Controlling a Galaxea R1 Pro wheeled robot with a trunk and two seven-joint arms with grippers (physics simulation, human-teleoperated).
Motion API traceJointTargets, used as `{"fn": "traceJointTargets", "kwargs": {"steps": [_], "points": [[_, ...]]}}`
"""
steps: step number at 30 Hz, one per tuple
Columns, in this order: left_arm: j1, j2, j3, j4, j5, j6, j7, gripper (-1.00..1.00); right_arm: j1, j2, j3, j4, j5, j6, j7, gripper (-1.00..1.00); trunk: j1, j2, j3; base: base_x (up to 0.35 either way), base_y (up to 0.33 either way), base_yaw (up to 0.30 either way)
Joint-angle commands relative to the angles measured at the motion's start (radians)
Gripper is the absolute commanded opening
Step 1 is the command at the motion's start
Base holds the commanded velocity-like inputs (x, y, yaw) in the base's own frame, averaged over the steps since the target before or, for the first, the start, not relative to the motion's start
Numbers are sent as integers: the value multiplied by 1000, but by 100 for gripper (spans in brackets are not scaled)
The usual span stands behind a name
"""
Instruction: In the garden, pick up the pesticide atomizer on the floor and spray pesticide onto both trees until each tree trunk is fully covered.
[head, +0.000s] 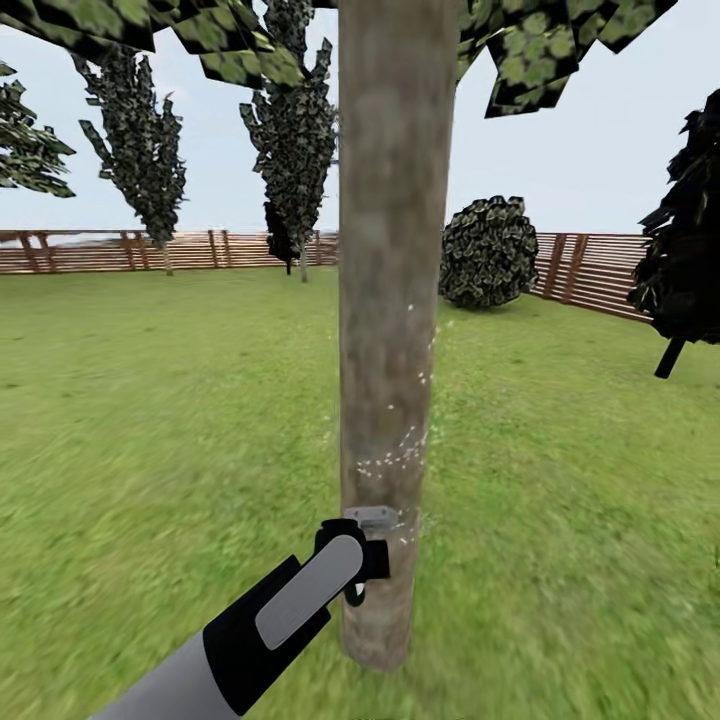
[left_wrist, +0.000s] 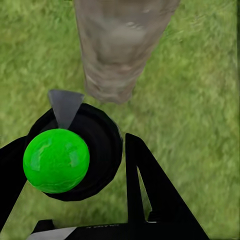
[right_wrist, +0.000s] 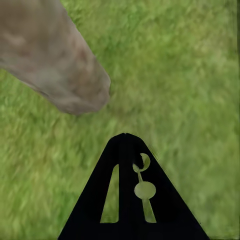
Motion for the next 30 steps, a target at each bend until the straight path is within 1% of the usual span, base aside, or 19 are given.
{"fn": "traceJointTargets", "kwargs": {"steps": [1, 8, 11, 13, 14, 15, 16, 17, 19, 21, 22, 23, 24, 25, 26, 27, 28, 29, 30], "points": [[-1, 0, 0, -4, 4, 8, 7, -100, -1, 1, -3, 1, -9, -1, 9, -100, 0, -1, -1, -31, 334, -285], [-1, 0, 0, -8, 4, -1, 7, -100, -1, 2, -3, 1, -8, -1, 9, -100, 0, -1, -1, -106, 315, -278], [-1, 0, 0, -11, 4, -2, 9, -100, -1, 2, -3, 1, -7, -1, 9, -100, 0, -1, -1, -61, 160, -139], [-1, 0, 2, -49, 4, -1, 29, -100, -1, 4, 0, 1, -6, -1, 8, -100, 0, -1, -1, -18, 46, -40], [-1, 0, 4, -70, 6, 3, 52, -100, -1, 5, 1, 1, -6, -2, 8, -100, 0, -1, -1, -8, 20, -18], [-1, 0, 6, -86, 8, 9, 94, -100, -1, 5, 2, 2, -6, -2, 8, -100, 0, -1, -1, -5, 13, -11], [-1, 0, 8, -98, 10, 22, 152, -100, -1, 6, 3, 2, -5, -2, 8, -100, 0, -1, -1, -3, 8, -7], [-6, -3, 12, -116, 11, 64, 221, -100, -1, 6, 4, 2, -5, -2, 7, -100, 0, -1, -1, -2, 4, -4], [-30, -5, 23, -149, 16, 107, 260, -100, -1, 6, 4, 3, -5, -2, 7, -100, 0, -1, -1, -1, 2, -2], [-85, -4, 50, -164, 36, 127, 276, -100, -1, 6, 5, 3, -5, -2, 6, -100, 0, -1, -1, 0, 1, 0], [-141, -3, 71, -167, 71, 135, 282, -100, -1, 6, 5, 3, -5, -2, 6, -100, 0, -1, -1, 0, 0, 0], [-186, -3, 79, -166, 101, 138, 283, -100, -1, 6, 5, 3, -5, -2, 6, -100, 0, -1, -1, 0, 0, 0], [-234, -3, 85, -163, 132, 140, 283, -100, -1, 6, 6, 3, -5, -2, 6, -100, 0, -1, -1, 0, 0, 0], [-308, -3, 90, -147, 173, 141, 283, -100, -1, 6, 6, 3, -5, -2, 6, -100, 0, -1, -1, 0, 0, 0], [-361, -3, 92, -124, 196, 142, 283, -100, -1, 6, 6, 3, -5, -2, 6, -100, 0, -1, -1, 0, 0, 0], [-445, -4, 94, -73, 230, 143, 283, -100, -1, 6, 6, 3, -5, -2, 6, -100, 0, -1, -1, 0, 0, 0], [-503, -4, 95, -28, 254, 143, 283, -100, -1, 7, 6, 3, -5, -2, 6, -100, 0, -1, -1, 0, 0, 0], [-592, -5, 96, 59, 288, 143, 283, -100, -1, 7, 7, 3, -5, -2, 6, -100, 0, -1, -1, 0, 0, 0], [-649, -8, 97, 122, 303, 144, 283, -100, -1, 8, 7, 3, -4, -2, 6, -100, 0, -1, -1, 0, 0, 0]]}}
